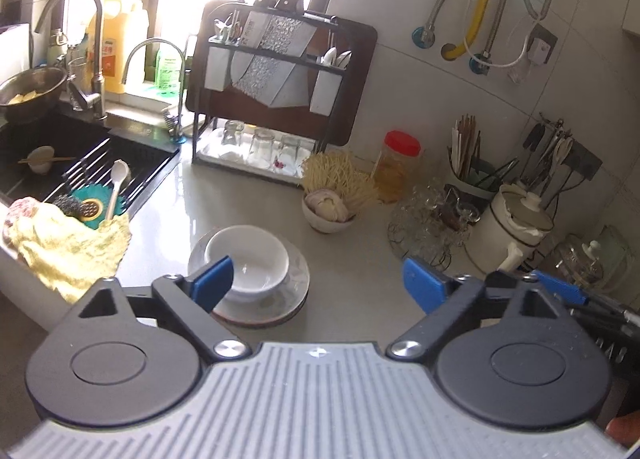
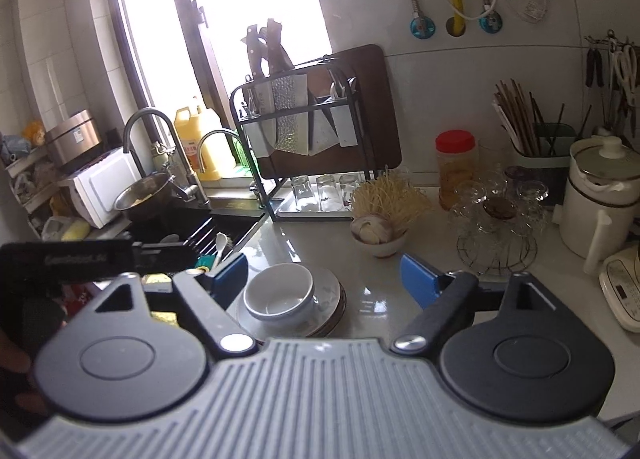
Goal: Organize plates and bowls
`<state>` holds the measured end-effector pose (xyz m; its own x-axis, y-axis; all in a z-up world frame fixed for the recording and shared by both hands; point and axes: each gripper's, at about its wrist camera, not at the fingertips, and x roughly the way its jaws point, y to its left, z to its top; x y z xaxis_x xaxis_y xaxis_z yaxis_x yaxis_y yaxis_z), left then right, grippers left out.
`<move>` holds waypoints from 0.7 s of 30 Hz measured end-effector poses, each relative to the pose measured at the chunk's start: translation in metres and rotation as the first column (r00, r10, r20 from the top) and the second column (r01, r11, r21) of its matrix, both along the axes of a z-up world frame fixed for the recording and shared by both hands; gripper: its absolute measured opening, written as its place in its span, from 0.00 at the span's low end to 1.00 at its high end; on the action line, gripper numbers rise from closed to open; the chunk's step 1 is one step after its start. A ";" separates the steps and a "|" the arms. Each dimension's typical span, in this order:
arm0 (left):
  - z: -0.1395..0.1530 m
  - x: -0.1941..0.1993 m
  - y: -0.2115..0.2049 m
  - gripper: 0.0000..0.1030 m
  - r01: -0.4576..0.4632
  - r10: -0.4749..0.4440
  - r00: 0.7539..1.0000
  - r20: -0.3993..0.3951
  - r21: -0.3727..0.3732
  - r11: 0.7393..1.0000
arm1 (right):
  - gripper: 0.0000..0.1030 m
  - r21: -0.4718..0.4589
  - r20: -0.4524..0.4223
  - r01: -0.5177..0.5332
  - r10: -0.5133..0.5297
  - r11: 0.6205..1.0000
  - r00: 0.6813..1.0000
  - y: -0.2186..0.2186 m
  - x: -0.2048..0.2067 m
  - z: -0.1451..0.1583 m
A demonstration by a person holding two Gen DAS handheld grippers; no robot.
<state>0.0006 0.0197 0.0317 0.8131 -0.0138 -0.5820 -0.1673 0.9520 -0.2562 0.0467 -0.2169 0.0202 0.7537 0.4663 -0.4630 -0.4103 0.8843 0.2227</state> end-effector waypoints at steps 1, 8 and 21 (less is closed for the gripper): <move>-0.001 -0.003 -0.003 0.95 -0.006 0.006 1.000 -0.007 0.013 1.000 | 0.82 -0.003 0.003 0.004 -0.004 1.000 1.000 -0.002 -0.001 0.000; -0.004 -0.023 -0.010 0.97 -0.053 0.054 0.998 -0.018 0.070 0.996 | 1.00 -0.015 0.002 0.006 -0.006 1.000 1.000 -0.012 -0.005 -0.003; -0.007 -0.035 -0.016 0.97 -0.081 0.086 0.995 -0.046 0.112 0.990 | 1.00 -0.020 -0.028 -0.020 0.020 1.000 0.999 -0.010 -0.025 -0.009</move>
